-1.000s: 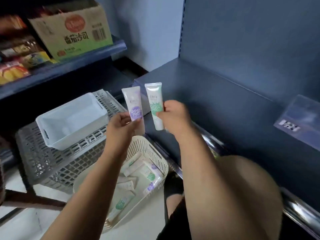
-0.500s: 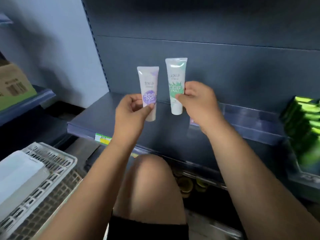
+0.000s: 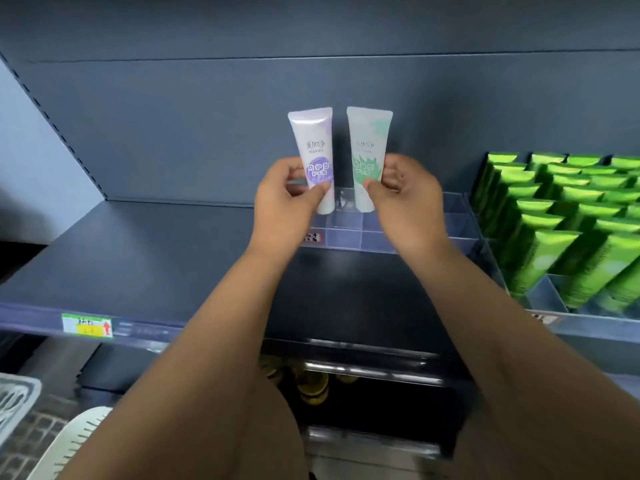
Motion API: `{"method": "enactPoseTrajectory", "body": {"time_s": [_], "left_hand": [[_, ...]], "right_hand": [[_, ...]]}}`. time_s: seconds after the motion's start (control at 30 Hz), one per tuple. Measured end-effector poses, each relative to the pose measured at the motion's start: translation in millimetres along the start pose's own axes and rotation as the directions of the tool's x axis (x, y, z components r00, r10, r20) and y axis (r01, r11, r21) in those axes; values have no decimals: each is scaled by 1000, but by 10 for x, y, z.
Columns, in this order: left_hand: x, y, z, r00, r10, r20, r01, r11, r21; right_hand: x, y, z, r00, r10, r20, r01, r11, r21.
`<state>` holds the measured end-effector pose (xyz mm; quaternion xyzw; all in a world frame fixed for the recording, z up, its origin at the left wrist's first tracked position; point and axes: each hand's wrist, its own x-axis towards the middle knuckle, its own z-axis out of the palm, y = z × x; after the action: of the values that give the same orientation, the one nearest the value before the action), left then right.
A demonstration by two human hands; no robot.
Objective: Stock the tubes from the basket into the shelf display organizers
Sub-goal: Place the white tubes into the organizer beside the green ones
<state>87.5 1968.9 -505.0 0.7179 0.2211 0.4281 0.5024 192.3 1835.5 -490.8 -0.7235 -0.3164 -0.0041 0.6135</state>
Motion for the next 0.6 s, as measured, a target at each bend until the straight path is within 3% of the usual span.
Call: {"method": "enactPoseTrajectory", "body": {"time_s": [0.3,0.6], "left_hand": [[756,-578,225,999,-25,-29,30,985,169],[941,-889,242,993,-101,68,74,943,325]], "right_hand": [[522,267,126,1000,-17,-18,17,999,32],[632,487,375,998,57,29,-59,996,71]]}}
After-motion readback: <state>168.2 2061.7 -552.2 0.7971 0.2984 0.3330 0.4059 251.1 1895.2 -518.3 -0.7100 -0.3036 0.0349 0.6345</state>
